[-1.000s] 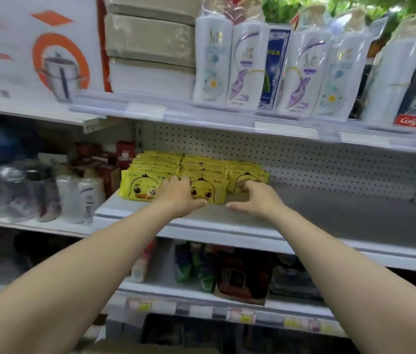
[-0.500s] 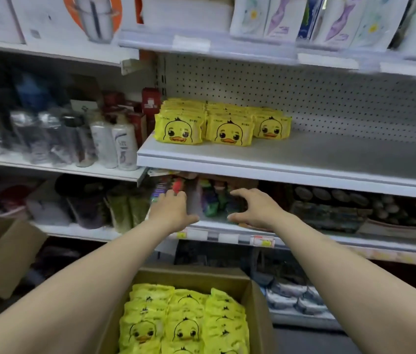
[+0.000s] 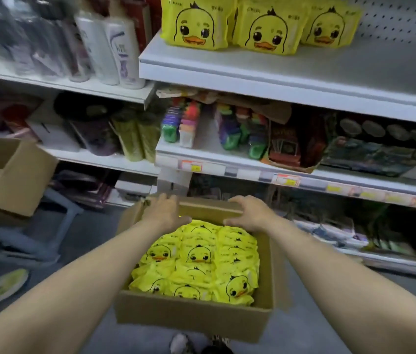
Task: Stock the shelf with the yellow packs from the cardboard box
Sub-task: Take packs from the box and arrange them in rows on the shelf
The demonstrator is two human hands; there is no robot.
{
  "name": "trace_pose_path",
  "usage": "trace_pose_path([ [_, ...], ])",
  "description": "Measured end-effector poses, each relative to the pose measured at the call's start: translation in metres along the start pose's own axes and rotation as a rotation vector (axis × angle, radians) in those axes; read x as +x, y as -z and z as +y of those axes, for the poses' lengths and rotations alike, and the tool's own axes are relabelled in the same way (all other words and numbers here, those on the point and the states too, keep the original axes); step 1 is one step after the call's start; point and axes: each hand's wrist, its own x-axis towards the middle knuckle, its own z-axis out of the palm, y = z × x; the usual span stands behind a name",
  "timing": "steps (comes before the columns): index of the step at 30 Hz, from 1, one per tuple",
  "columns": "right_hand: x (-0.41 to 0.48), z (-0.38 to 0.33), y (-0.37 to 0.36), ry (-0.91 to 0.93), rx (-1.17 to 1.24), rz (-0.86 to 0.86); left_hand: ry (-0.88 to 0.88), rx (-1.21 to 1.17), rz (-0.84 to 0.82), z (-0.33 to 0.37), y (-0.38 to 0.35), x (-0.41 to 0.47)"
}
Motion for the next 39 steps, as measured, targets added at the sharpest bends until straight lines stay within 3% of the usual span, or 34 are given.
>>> trace_pose_path([
  [8, 0.048, 0.032, -0.097, -0.033, 0.063, -0.198, 0.134, -0.134, -0.17, -0.049, -0.095, 0.016],
  [13, 0.087, 0.036, -0.146, -0.041, 0.118, -0.256, 0.226, -0.205, -0.133, -0.079, -0.138, 0.026],
  [21, 0.144, 0.043, -0.204, -0.061, 0.11, -0.214, 0.261, -0.359, -0.021, -0.113, -0.186, 0.063],
  [30, 0.164, 0.046, -0.223, -0.008, -0.059, -0.179, 0.236, -0.12, 0.057, -0.116, -0.209, 0.078],
  [34, 0.166, 0.044, -0.227, 0.044, -0.105, -0.2, 0.205, -0.042, -0.011, -0.12, -0.208, 0.08],
  [36, 0.163, 0.043, -0.225, 0.057, -0.038, -0.191, 0.2, -0.081, -0.082, -0.123, -0.201, 0.08],
  [39, 0.148, 0.047, -0.212, 0.003, 0.257, -0.209, 0.243, -0.231, -0.088, -0.126, -0.185, 0.075],
])
